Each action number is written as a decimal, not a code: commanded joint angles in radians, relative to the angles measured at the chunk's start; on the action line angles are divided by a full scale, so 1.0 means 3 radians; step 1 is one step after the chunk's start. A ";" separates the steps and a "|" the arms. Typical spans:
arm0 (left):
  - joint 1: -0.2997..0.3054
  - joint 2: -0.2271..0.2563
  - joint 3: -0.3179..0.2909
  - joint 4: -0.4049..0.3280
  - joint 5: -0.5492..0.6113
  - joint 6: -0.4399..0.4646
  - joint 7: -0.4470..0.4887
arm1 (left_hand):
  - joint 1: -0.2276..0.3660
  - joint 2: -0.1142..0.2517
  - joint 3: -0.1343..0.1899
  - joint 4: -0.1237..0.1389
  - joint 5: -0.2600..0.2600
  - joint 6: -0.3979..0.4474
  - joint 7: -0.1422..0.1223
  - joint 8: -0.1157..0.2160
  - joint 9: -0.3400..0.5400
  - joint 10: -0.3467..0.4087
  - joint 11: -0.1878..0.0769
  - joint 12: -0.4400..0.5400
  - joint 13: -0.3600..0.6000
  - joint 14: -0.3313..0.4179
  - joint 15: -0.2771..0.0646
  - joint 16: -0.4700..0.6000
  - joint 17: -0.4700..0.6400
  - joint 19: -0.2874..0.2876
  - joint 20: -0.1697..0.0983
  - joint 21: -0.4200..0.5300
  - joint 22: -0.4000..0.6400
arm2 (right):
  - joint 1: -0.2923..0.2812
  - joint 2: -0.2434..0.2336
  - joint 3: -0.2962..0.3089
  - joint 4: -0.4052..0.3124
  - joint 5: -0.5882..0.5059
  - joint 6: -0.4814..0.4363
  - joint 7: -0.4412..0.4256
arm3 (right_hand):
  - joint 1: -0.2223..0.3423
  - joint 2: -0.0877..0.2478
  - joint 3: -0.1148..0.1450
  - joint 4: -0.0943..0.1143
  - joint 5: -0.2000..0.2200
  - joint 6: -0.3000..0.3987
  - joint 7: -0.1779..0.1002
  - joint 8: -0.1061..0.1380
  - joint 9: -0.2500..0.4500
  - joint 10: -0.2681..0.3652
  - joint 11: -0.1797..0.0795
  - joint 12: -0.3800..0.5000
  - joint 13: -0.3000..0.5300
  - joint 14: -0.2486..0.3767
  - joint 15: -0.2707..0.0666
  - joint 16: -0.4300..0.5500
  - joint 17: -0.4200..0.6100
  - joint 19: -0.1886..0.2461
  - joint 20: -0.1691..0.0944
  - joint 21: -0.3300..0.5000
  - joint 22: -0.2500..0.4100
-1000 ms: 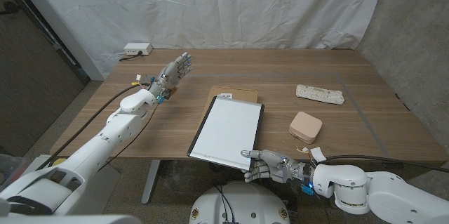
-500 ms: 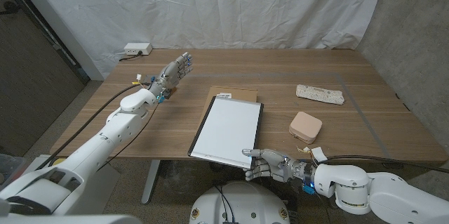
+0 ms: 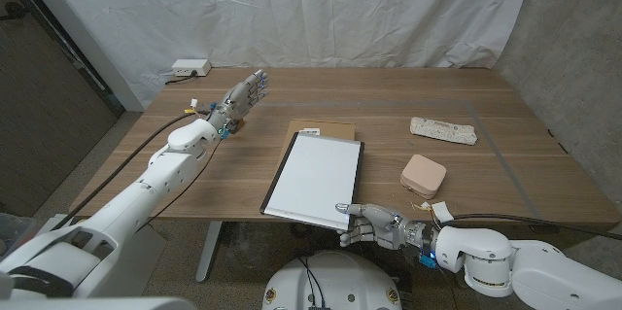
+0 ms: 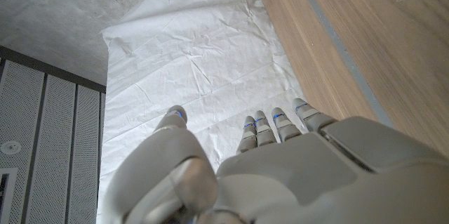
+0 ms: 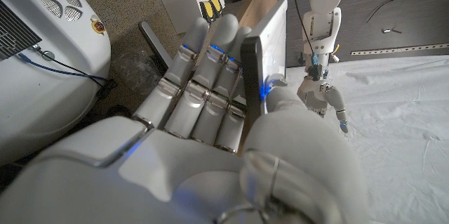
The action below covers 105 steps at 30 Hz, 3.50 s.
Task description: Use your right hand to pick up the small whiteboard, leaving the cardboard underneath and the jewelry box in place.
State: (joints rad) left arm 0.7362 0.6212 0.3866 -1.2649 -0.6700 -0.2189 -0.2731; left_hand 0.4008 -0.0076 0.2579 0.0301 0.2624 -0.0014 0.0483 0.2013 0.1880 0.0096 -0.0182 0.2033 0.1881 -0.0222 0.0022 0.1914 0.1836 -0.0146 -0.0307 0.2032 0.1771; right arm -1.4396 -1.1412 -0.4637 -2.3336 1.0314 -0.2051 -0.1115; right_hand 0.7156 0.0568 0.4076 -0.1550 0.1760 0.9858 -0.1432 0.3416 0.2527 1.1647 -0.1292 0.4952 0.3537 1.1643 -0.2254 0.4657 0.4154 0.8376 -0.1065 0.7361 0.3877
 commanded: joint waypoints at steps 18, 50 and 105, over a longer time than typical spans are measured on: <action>0.0016 0.0034 0.0000 -0.0131 0.0034 0.0039 0.0073 | 0.0019 0.0015 -0.0027 0.0000 -0.0008 0.0029 0.0003 -0.0005 0.0008 0.0001 0.0001 0.0001 0.0009 -0.0008 0.0013 -0.0008 0.0005 0.0000 -0.0078 -0.0005 0.0011 | -0.0134 -0.0105 0.0154 -0.0016 -0.0099 0.0253 0.0108 | 0.0444 0.0399 0.0021 0.0056 0.0011 -0.0020 -0.0022 0.0017 0.0085 0.0106 -0.0128 -0.0003 0.0078 -0.0034 -0.0027 -0.0024 0.0057 -0.0085 -0.0349 0.0117 0.0063; 0.0106 0.0098 -0.0023 -0.0300 0.0041 0.0059 0.0143 | 0.0024 0.0021 -0.0038 -0.0004 -0.0011 0.0026 0.0006 -0.0006 0.0008 -0.0001 0.0005 -0.0001 0.0009 -0.0011 0.0010 -0.0010 0.0005 -0.0001 -0.0082 -0.0005 0.0010 | -0.0342 -0.0252 0.0367 -0.0135 -0.0187 0.0481 0.0053 | 0.0483 0.0384 0.0016 0.0068 0.0012 -0.0016 -0.0006 0.0030 0.0154 0.0137 -0.0202 -0.0025 0.0091 -0.0025 -0.0028 -0.0029 0.0104 -0.0097 -0.0352 0.0242 0.0106; 0.0082 0.0136 -0.0028 -0.0362 0.0069 0.0097 0.0172 | 0.0032 0.0036 -0.0061 -0.0008 -0.0018 0.0018 0.0004 -0.0009 0.0008 -0.0010 0.0000 -0.0004 0.0009 -0.0012 0.0013 -0.0010 0.0005 -0.0002 -0.0080 -0.0006 0.0010 | -0.1051 -0.0165 0.1484 -0.0335 -0.0220 0.0478 0.0284 | 0.0504 0.0374 0.0001 0.0083 0.0010 -0.0014 -0.0011 0.0029 0.0214 0.0152 -0.0210 -0.0052 0.0107 0.0003 -0.0025 -0.0035 0.0142 -0.0125 -0.0351 0.0362 0.0136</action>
State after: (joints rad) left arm 0.7640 0.6635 0.3766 -1.3731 -0.6524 -0.1869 -0.2235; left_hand 0.4046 -0.0037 0.2428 0.0288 0.2587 -0.0015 0.0482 0.2013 0.1881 0.0096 -0.0182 0.2033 0.1881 -0.0223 0.0021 0.1914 0.1835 -0.0146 -0.0307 0.2032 0.1772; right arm -1.7134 -1.2426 -0.0924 -2.4261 0.9928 -0.0312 -0.0610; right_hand 0.7403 0.0530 0.4066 -0.1330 0.1720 0.9771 -0.1379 0.3482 0.3138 1.2077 -0.1852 0.4837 0.3830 1.1575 -0.2247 0.4586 0.4547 0.8026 -0.0929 0.8403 0.4245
